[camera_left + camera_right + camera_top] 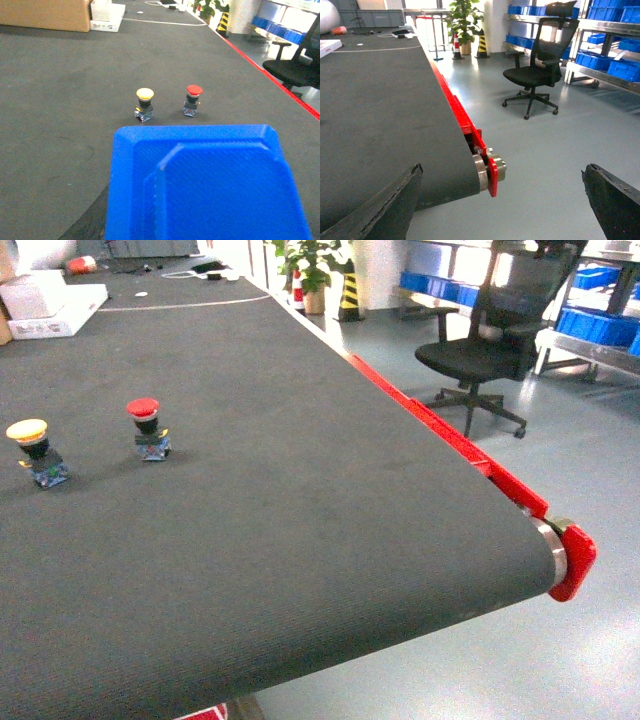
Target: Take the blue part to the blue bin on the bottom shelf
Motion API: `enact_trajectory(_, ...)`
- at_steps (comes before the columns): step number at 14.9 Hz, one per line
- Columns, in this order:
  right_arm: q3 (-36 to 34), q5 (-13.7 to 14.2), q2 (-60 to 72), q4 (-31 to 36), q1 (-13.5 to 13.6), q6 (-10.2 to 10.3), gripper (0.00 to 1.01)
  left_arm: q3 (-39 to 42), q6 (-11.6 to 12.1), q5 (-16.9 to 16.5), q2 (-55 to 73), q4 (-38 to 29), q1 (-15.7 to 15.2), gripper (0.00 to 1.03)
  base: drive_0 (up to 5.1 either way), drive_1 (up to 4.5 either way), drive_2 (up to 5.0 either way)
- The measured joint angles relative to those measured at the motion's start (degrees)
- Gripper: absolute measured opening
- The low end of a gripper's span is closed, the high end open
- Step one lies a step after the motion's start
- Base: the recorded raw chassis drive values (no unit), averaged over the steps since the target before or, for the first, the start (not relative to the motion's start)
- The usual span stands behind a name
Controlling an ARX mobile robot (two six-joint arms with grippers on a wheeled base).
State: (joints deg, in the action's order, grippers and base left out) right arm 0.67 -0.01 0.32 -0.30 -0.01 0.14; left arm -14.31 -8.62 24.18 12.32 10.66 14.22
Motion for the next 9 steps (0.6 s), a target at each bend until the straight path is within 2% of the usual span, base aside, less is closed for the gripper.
enact_trajectory(9,0.0,0.0,0.0,0.0,0.0,0.0,0.98,0.0,0.0,0.0,0.0,0.0,0.0,0.43,-1.6,-1.62,-1.6)
